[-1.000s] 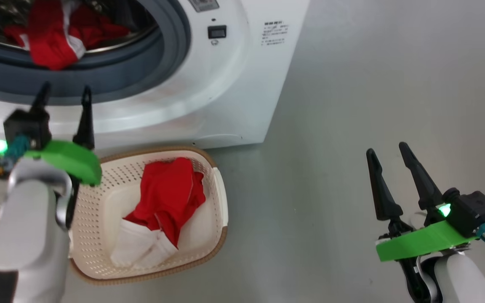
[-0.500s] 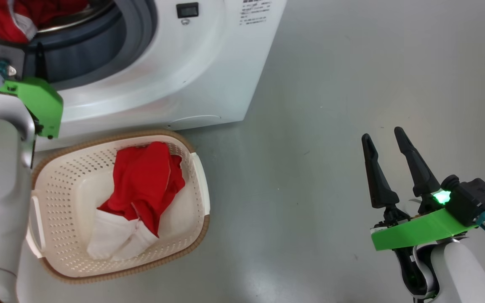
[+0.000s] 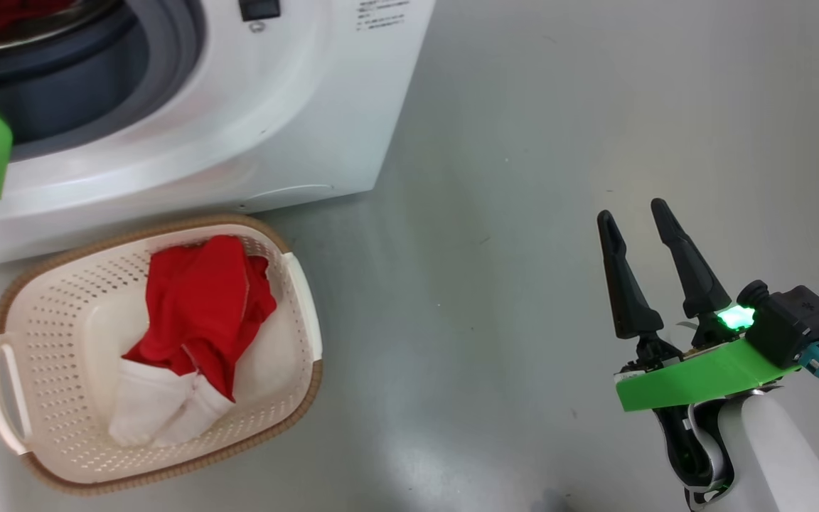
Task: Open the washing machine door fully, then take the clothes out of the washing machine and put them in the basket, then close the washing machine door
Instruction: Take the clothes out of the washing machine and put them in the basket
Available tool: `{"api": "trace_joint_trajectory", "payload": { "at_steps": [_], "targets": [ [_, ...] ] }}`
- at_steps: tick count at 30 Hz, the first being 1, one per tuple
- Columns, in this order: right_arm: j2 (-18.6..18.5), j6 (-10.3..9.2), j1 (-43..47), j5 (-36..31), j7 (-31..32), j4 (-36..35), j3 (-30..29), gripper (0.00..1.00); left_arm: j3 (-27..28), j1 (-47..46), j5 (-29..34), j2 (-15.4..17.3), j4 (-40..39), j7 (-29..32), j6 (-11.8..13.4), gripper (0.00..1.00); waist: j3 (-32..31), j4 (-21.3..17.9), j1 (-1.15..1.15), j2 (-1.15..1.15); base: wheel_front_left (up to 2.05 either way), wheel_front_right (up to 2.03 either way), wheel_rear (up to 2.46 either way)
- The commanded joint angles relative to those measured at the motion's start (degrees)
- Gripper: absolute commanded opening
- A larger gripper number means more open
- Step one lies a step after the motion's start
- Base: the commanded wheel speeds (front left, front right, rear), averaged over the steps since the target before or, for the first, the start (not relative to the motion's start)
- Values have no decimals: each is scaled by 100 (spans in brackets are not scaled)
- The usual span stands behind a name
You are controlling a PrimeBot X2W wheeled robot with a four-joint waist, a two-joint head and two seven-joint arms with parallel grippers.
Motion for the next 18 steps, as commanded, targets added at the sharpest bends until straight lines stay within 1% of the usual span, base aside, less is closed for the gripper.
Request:
{"api": "trace_joint_trajectory", "payload": {
  "at_steps": [1,5,15,16,18],
  "targets": [
    [5,36,-52,63,-37,-146,138,100,3,-176,91,384,-14,71,19,100,95,-118,0,0,0,0,0],
    [5,36,-60,94,-37,-145,148,100,-30,-293,59,457,91,158,-39,100,140,-186,0,0,0,0,0],
    [5,36,-53,106,-37,-146,162,100,-55,-332,-57,487,214,451,3,100,146,-248,0,0,0,0,0],
    [5,36,-53,102,-37,-144,158,100,-44,-321,-86,480,222,490,3,86,143,-248,0,0,0,0,0],
    [5,36,-56,92,-37,-137,145,100,-68,-303,-97,471,233,525,9,47,138,-241,0,0,0,0,0]
  ]
}}
